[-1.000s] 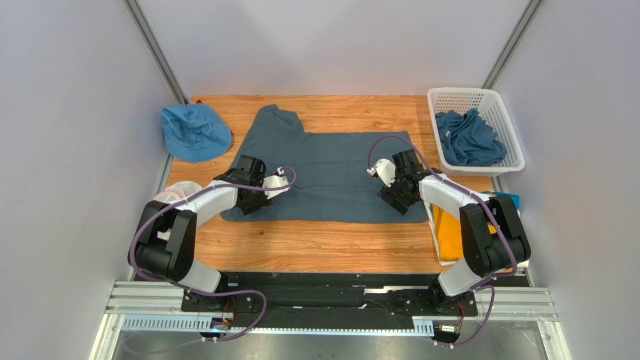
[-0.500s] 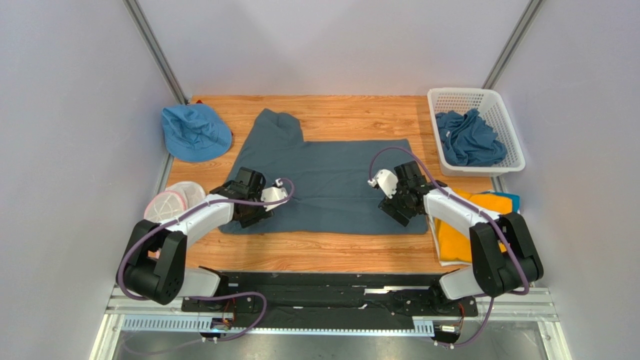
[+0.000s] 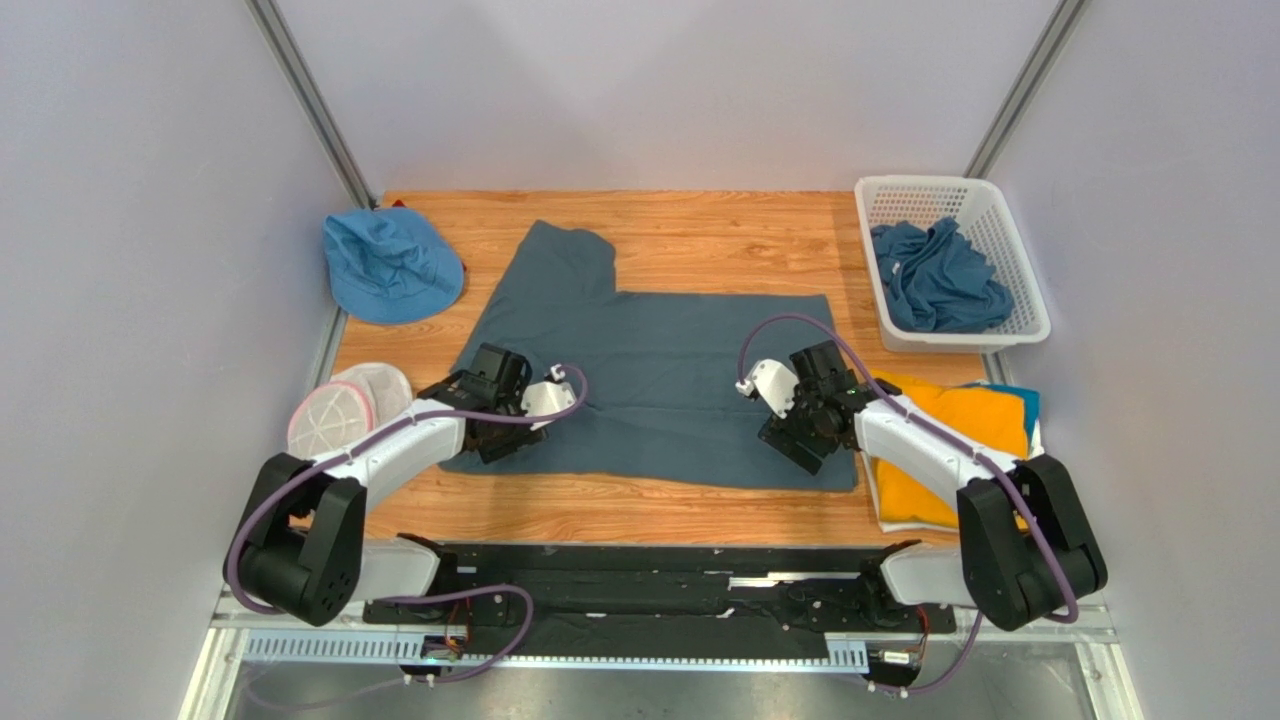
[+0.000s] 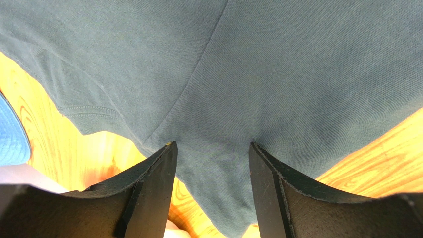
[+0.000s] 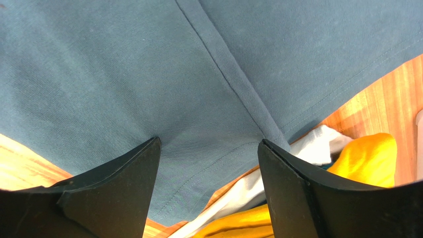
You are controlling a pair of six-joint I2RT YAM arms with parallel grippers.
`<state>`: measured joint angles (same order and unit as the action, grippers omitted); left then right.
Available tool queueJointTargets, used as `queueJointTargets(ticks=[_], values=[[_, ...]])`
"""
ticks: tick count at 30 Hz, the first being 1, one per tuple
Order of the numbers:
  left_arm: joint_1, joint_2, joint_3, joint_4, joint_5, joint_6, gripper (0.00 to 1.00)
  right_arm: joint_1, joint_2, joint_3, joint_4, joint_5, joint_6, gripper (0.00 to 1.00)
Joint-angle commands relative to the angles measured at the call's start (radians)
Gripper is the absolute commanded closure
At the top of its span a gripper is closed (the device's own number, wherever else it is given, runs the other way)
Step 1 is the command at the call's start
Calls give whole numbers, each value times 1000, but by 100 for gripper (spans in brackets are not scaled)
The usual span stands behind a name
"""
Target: Fold and stack the t-shirts
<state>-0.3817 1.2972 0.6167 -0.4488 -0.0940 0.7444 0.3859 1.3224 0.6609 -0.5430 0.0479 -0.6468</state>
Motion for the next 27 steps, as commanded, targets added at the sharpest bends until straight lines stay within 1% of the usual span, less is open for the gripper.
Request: queueJointTargets(ticks=[1, 9, 13, 17, 21, 24, 26, 27], values=[[-17, -24, -32, -54, 19, -42, 35, 18, -17, -44, -89, -33, 7, 23], [-26, -72, -34, -79, 11, -53, 35, 24, -45, -21, -115, -33, 12, 23], [-26, -113, 4, -120, 11, -50, 35, 27, -67, 44, -149, -19, 18, 22], [-26, -160, 99, -168, 26, -45, 33, 27, -87, 124, -184, -5, 19, 20], [-26, -159, 199, -198, 51, -36, 32, 25, -75, 213, -186, 12, 29, 20], [-26, -124, 270, -173, 40, -11, 30, 10, -26, 265, -143, 44, 27, 18], [-26, -76, 317, -104, 34, 7, 28, -10, 12, 299, -97, 52, 26, 16], [-26, -55, 337, -65, 36, 15, 28, -36, 65, 345, -81, 52, 42, 16]])
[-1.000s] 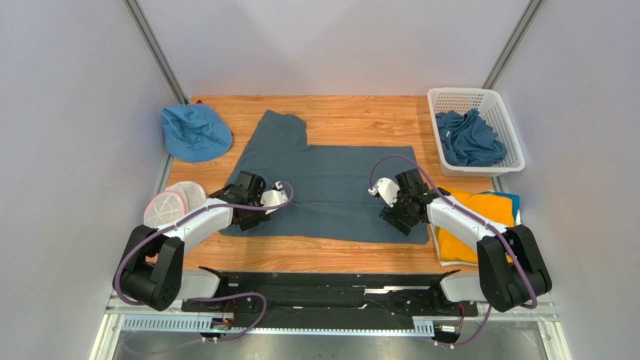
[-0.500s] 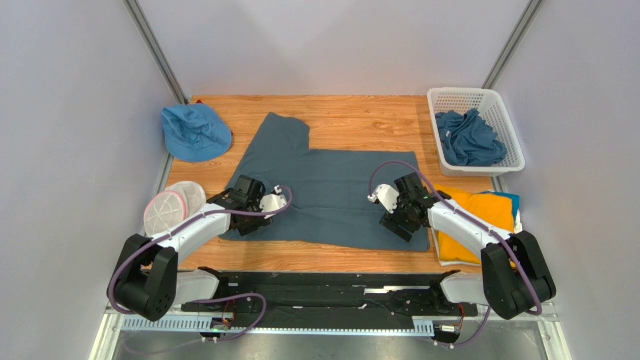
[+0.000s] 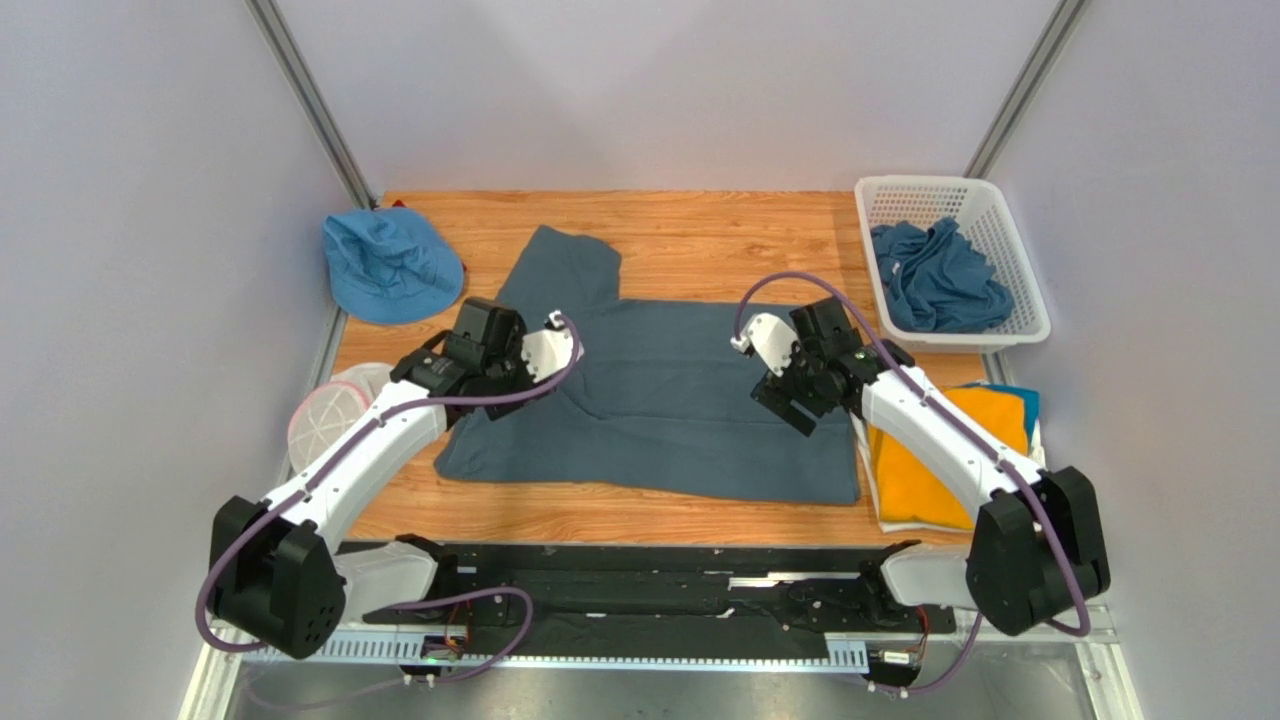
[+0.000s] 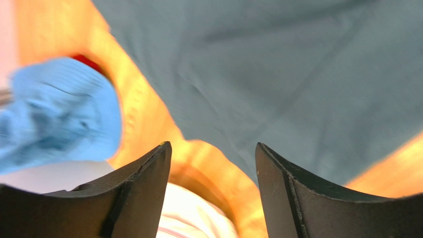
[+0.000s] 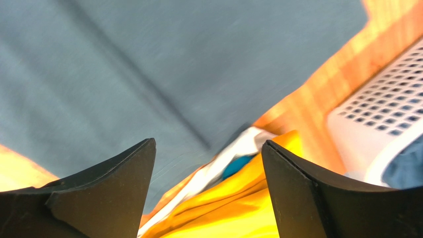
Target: Fold and stack the t-shirts
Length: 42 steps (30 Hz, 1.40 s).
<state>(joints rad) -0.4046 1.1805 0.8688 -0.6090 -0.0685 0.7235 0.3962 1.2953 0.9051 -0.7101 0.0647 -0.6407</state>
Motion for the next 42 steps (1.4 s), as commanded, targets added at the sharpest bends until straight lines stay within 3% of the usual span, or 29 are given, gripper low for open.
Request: queueJointTargets(ticks=[1, 10, 16, 22, 31, 42], values=[[-2, 118, 108, 112, 12, 42, 28, -60, 120, 126, 101, 35, 45, 16], [61, 497, 494, 178, 88, 62, 28, -210, 500, 516, 103, -3, 177, 16], [145, 700, 784, 49, 209, 11, 28, -281, 679, 718, 20, -49, 230, 17], [159, 843, 953, -46, 242, 25, 26, -358, 832, 891, -71, -170, 295, 19], [162, 939, 1059, -104, 248, 19, 25, -387, 926, 956, -117, -246, 308, 22], [162, 961, 1059, -110, 236, 31, 27, -422, 975, 979, -121, -272, 288, 24]])
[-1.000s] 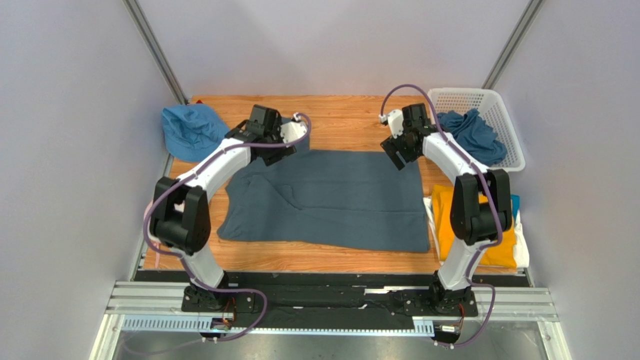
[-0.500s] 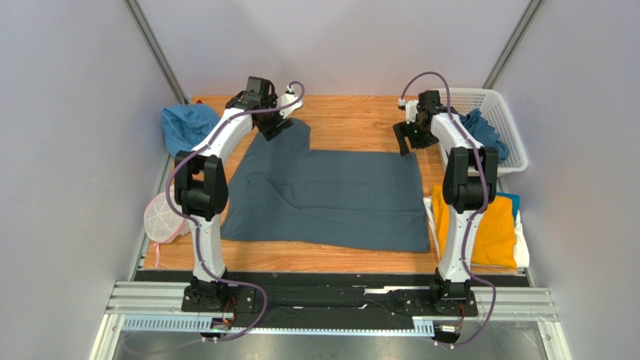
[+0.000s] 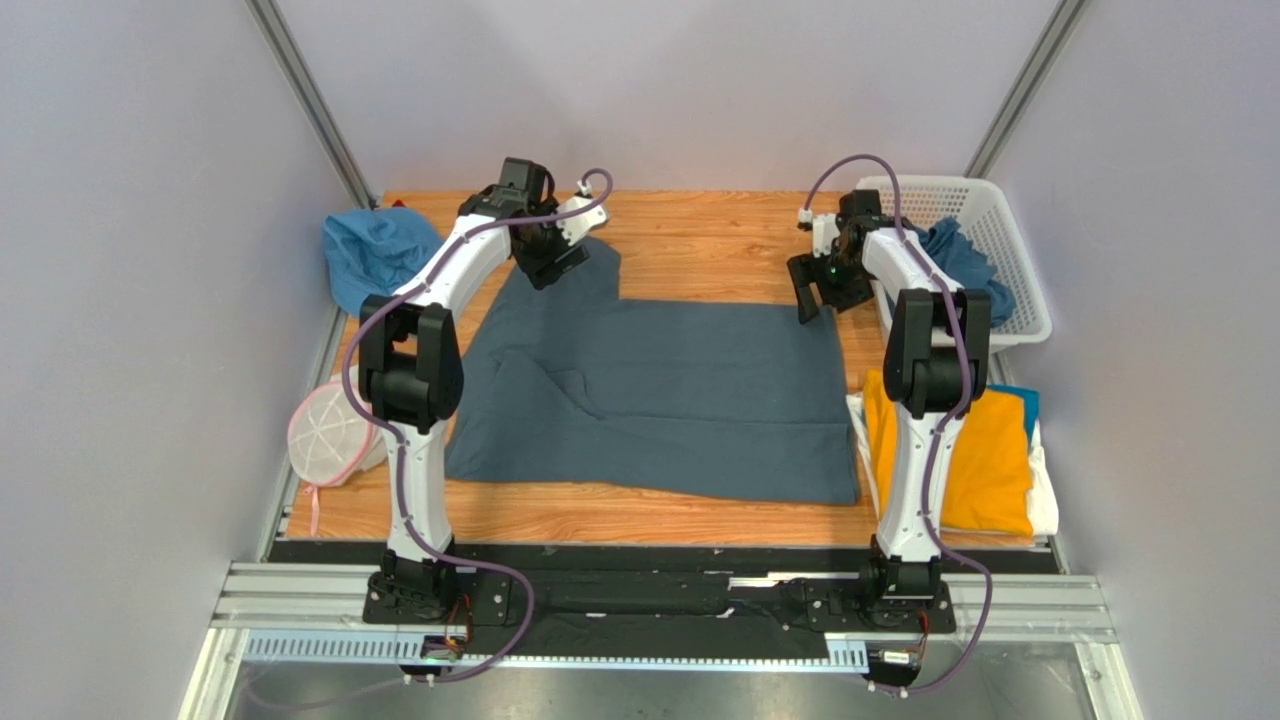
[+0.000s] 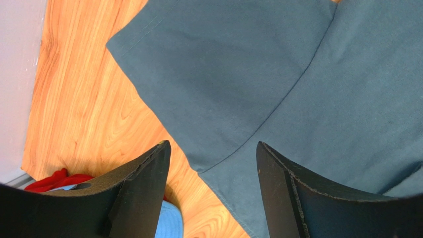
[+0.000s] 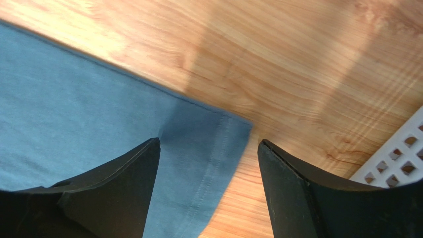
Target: Fold and stack the t-shirts
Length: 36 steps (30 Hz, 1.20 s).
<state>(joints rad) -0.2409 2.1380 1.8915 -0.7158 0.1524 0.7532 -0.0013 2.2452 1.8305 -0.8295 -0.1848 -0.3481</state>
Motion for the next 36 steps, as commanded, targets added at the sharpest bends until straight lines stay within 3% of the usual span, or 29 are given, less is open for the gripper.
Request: queueJointTargets(ticks=[1, 15, 36], values=[[-1, 5, 38, -4, 12, 3, 27, -26, 28, 58, -3, -24, -8, 24], [-1, 30, 29, 9, -17, 17, 31, -29, 113, 153, -53, -71, -22, 28], [-1, 72, 107, 12, -93, 70, 31, -3, 60, 1, -43, -41, -38, 41]])
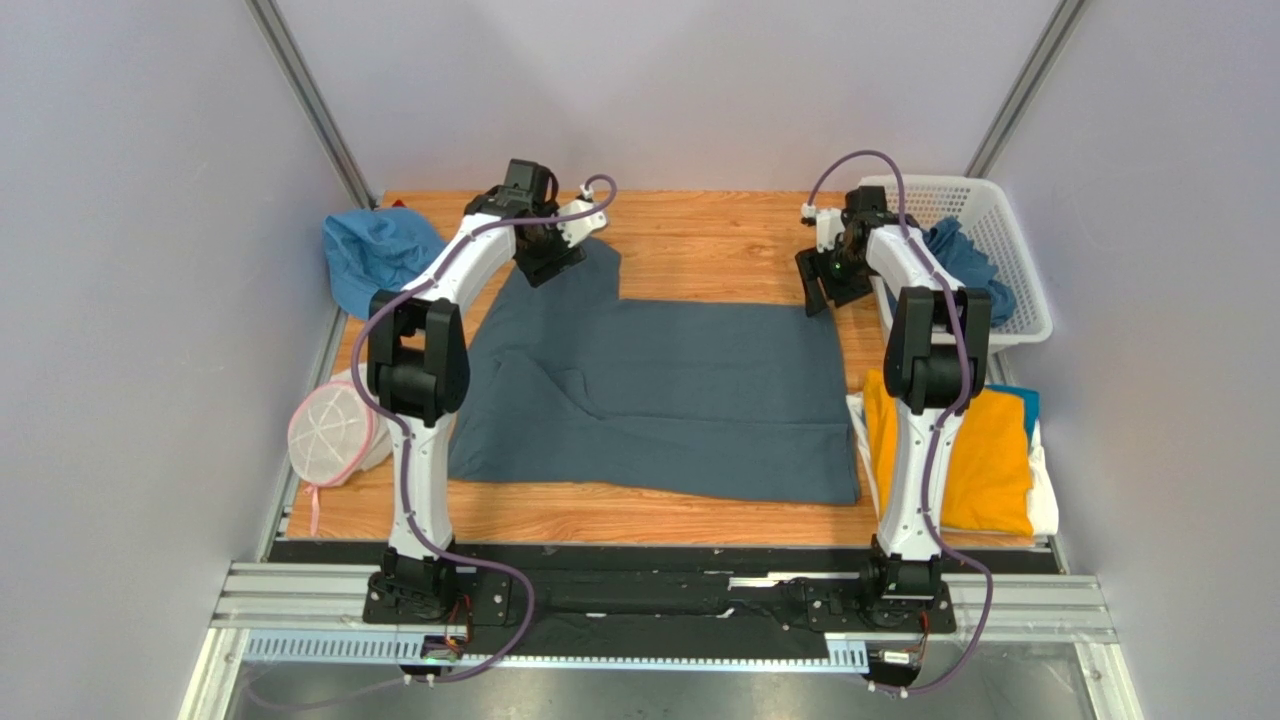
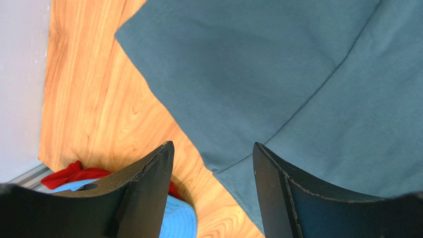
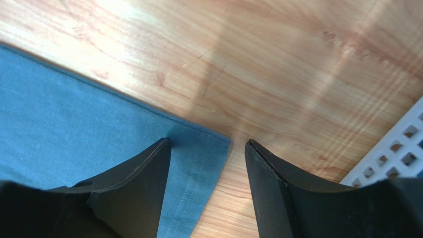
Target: Fold and stack the t-shirts
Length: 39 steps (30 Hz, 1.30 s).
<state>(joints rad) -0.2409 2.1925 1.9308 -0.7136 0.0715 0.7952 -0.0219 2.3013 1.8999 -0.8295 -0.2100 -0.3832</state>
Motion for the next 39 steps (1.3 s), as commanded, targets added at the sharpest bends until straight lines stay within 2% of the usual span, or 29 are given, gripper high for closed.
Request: queueJointTargets(ticks=[1, 5, 8, 9, 12, 17, 20, 28, 31, 32, 35, 39], values=[[0, 26, 80, 3, -15, 29, 31, 17, 1, -73, -45, -19, -2, 42], [3, 70, 143, -17, 1, 27, 31, 50, -3, -88, -43, -20, 0, 50], [5, 113, 197, -24, 10, 29, 31, 51, 4, -82, -46, -20, 3, 67], [6, 127, 230, -27, 16, 27, 31, 51, 7, -81, -49, -20, 3, 81], [12, 194, 318, -44, 34, 24, 33, 54, 4, -81, -51, -6, 3, 100], [34, 323, 529, -112, 134, -51, 34, 59, -20, -111, -56, -6, -6, 100], [48, 357, 580, -104, 215, -117, 34, 62, -34, -124, -63, -15, -8, 100], [49, 355, 550, 3, 389, -241, 32, 92, -86, -171, -66, -23, -8, 100], [49, 366, 548, 37, 406, -278, 21, 103, -92, -183, -62, -19, -5, 100], [49, 371, 548, 46, 406, -284, 14, 108, -92, -183, -60, -19, -5, 100], [48, 392, 566, 63, 404, -298, 6, 112, -92, -186, -62, -11, -3, 100], [38, 426, 611, 51, 386, -283, 4, 114, -98, -190, -63, -9, -3, 100]])
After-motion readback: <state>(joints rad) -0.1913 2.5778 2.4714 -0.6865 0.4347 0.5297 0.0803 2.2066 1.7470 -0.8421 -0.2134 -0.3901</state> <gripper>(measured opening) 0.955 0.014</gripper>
